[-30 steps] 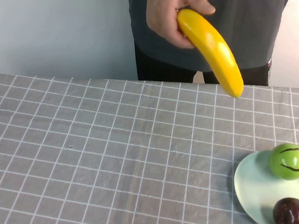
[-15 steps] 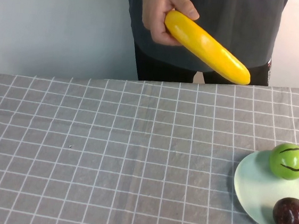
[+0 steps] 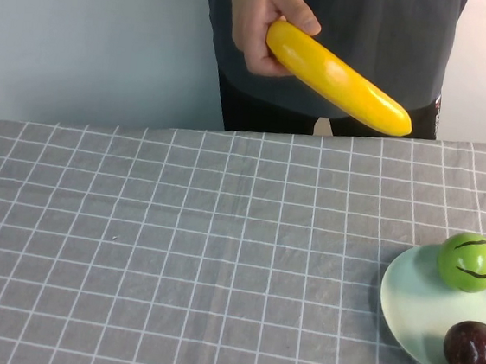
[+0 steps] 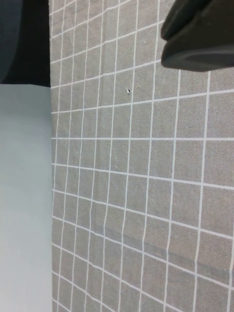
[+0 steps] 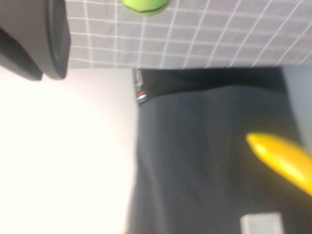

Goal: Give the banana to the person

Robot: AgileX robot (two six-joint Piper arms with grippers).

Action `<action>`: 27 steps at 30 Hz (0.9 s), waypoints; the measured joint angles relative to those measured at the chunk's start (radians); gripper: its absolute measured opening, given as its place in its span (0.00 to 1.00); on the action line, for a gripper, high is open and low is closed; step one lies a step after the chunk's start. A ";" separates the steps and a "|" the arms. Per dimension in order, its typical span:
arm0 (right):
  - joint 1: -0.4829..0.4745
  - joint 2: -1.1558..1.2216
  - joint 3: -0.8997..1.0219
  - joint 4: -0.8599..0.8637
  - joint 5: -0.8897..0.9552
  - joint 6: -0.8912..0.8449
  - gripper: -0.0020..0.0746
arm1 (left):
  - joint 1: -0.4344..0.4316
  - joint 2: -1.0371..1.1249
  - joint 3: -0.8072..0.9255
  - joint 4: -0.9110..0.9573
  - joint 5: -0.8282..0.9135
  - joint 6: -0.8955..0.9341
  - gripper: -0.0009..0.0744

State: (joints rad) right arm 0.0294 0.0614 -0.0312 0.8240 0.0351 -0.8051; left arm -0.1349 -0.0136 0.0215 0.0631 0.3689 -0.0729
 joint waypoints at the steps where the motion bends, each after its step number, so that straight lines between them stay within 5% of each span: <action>1: -0.012 -0.031 0.018 0.009 -0.002 0.000 0.01 | 0.000 0.000 0.000 0.000 0.000 0.000 0.01; 18: -0.022 -0.069 0.057 0.011 -0.081 0.010 0.01 | 0.000 0.000 0.000 0.000 0.000 0.000 0.01; 27: -0.052 -0.069 0.057 -0.657 -0.022 0.630 0.01 | 0.000 0.000 0.000 0.000 0.000 0.000 0.01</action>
State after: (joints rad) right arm -0.0230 -0.0079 0.0258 0.1671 0.0131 -0.1755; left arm -0.1349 -0.0136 0.0215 0.0631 0.3689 -0.0729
